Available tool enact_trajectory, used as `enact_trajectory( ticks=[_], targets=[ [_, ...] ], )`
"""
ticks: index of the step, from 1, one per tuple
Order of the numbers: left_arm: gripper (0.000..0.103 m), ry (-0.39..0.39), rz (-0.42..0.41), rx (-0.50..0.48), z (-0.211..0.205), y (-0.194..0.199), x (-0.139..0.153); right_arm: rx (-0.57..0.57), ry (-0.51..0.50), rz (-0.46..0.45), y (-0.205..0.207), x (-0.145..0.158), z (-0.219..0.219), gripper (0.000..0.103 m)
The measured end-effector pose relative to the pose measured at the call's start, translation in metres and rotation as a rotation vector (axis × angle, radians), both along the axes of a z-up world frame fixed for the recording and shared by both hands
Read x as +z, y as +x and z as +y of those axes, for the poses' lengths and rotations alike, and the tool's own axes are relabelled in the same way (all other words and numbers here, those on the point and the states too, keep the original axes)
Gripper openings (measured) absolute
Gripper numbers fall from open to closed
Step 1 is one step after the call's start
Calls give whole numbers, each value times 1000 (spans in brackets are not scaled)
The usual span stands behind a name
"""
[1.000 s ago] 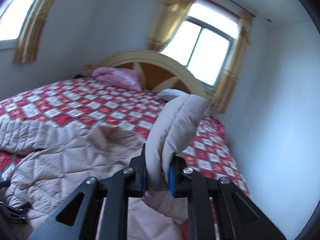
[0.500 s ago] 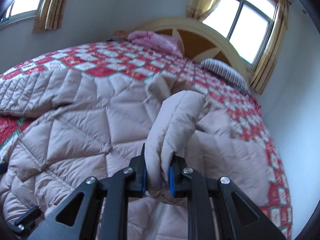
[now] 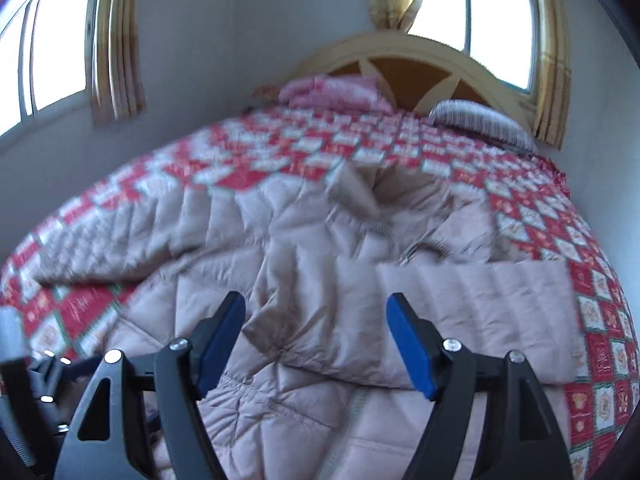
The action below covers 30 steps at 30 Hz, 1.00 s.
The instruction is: Fold large clothes
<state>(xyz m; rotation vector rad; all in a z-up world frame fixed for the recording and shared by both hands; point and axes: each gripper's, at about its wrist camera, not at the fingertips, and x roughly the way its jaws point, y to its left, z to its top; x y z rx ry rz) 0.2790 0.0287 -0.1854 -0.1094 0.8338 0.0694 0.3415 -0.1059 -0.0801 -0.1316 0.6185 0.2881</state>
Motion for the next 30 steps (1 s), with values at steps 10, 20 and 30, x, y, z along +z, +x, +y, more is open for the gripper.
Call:
enact_trajectory(
  ticks=[10, 20, 30],
  targets=[
    [102, -5, -84, -152, -21, 14, 101, -500, -49, 60, 54, -27, -145, 77],
    [102, 239, -69, -130, -90, 132, 47, -489, -76, 257, 63, -102, -147, 77],
    [102, 130, -20, -51, -66, 151, 2, -440, 183, 5, 40, -22, -189, 68]
  ],
)
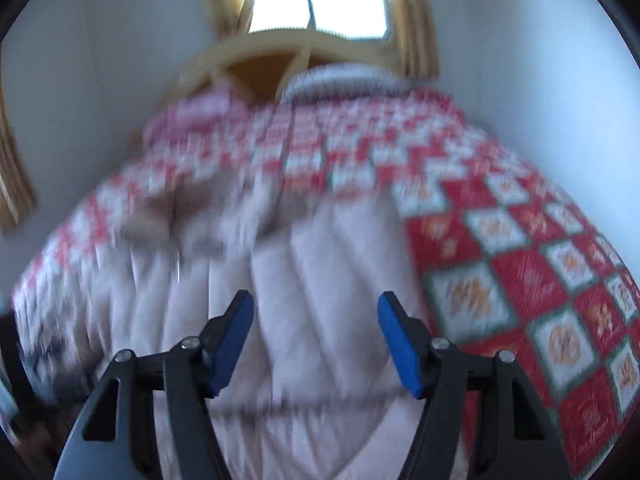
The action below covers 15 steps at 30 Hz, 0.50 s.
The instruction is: Fold large clothes
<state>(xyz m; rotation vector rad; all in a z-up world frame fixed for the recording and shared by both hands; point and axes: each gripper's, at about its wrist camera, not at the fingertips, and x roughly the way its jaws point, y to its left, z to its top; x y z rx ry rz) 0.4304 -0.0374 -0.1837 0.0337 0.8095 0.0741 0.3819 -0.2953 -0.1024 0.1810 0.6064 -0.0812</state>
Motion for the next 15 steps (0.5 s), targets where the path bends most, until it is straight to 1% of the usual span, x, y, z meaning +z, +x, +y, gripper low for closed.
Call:
enact_trajectory(
  ticks=[1, 2, 3, 5, 6, 8, 9, 10, 11, 12, 15],
  targets=[
    [102, 9, -3, 3, -2, -1, 0, -25, 14, -29, 8, 6, -8, 68],
    [102, 13, -7, 5, -6, -5, 0, -44, 19, -34, 20, 7, -14, 68],
    [102, 15, -10, 6, -6, -5, -1, -59, 23, -18, 33, 4, -18, 68],
    [102, 8, -8, 7, -8, -6, -2, -80, 42, 39, 61, -12, -27, 68],
    [102, 3, -7, 7, -8, -5, -3, -84, 58, 87, 75, -27, -32, 68],
    [102, -6, -7, 9, -8, -4, -5, -94, 86, 182, 88, -60, -43, 68],
    [102, -5, -7, 12, -8, -4, -5, -96, 119, 223, 91, -75, -52, 73],
    [102, -4, -9, 15, -9, -4, -6, -100, 165, 228, 89, -87, -58, 75],
    [102, 0, -11, 18, -10, -3, -6, -107, 197, 209, 86, -90, -63, 75],
    [102, 3, -14, 20, -11, -4, -7, -108, 196, 208, 86, -91, -62, 75],
    [102, 7, -19, 25, -11, -3, -8, -109, 150, 224, 86, -91, -56, 76]
  ],
)
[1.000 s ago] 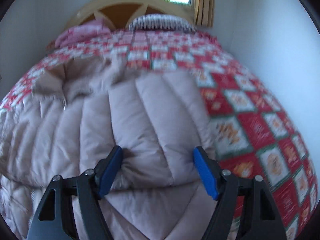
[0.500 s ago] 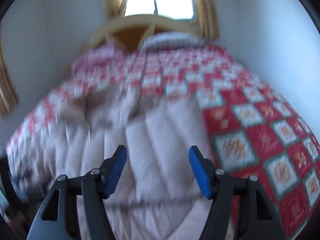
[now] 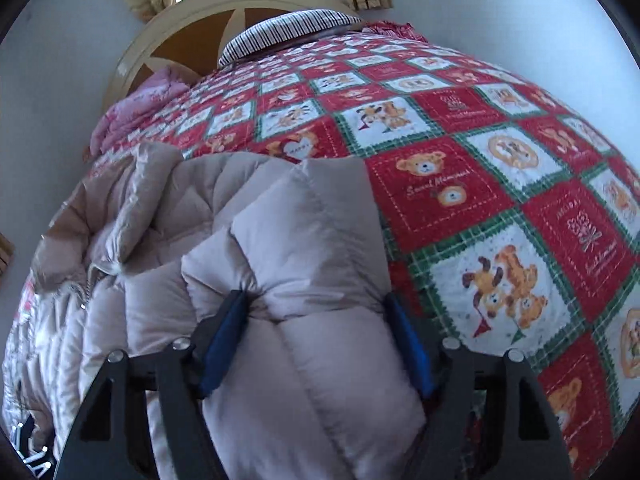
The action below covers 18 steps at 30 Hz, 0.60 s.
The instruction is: Fold large clothes
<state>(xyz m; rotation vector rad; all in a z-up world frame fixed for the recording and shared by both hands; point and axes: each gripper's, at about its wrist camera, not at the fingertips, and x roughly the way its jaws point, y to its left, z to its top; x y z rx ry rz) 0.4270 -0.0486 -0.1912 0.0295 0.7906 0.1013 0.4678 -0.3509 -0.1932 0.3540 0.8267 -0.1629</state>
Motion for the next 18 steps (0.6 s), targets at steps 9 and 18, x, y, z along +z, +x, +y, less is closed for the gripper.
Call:
enact_trajectory(
  ticks=[9, 18],
  targets=[
    [102, -11, 0, 3, 1, 0, 0, -74, -81, -73, -42, 58, 11, 79],
    [102, -31, 10, -3, 3, 1, 0, 220, -108, -72, -73, 55, 123, 82]
  ],
)
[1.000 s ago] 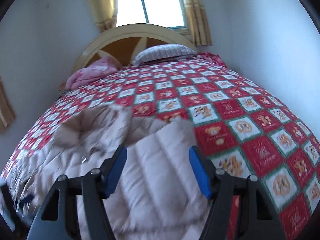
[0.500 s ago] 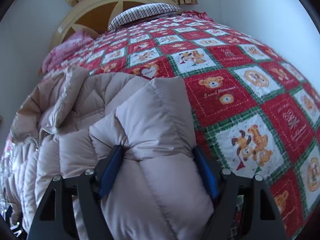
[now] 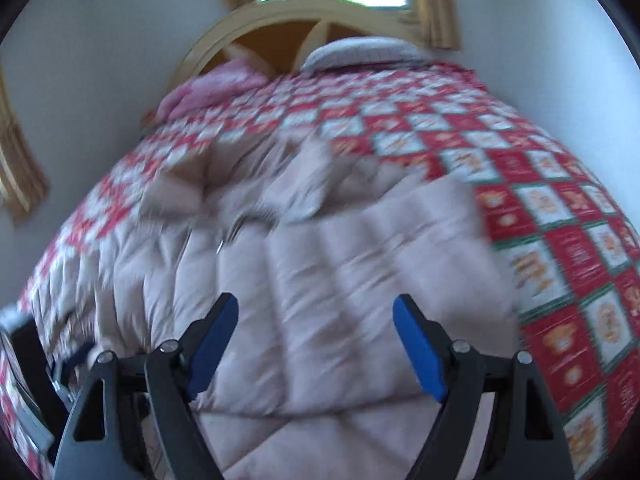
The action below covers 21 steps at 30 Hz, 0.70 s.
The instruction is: Fold large clothes
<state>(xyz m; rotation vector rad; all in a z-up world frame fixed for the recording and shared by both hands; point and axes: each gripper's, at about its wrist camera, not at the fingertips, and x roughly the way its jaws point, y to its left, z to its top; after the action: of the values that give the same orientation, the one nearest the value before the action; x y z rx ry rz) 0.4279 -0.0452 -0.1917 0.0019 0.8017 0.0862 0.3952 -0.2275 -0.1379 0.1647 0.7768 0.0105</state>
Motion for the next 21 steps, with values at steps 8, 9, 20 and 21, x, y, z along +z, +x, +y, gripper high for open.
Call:
enact_trajectory(
  ticks=[8, 9, 20, 21],
  targets=[
    [102, 0, -1, -2, 0, 0, 0, 13, -39, 77, 5, -43, 9, 84],
    [102, 0, -1, -2, 0, 0, 0, 13, -52, 79, 4, -44, 11, 85],
    [102, 6, 0, -3, 1, 0, 0, 11, -148, 107, 8, -49, 25, 88],
    [102, 7, 2, -3, 0, 0, 0, 10, -153, 108, 8, -49, 26, 88]
  ],
)
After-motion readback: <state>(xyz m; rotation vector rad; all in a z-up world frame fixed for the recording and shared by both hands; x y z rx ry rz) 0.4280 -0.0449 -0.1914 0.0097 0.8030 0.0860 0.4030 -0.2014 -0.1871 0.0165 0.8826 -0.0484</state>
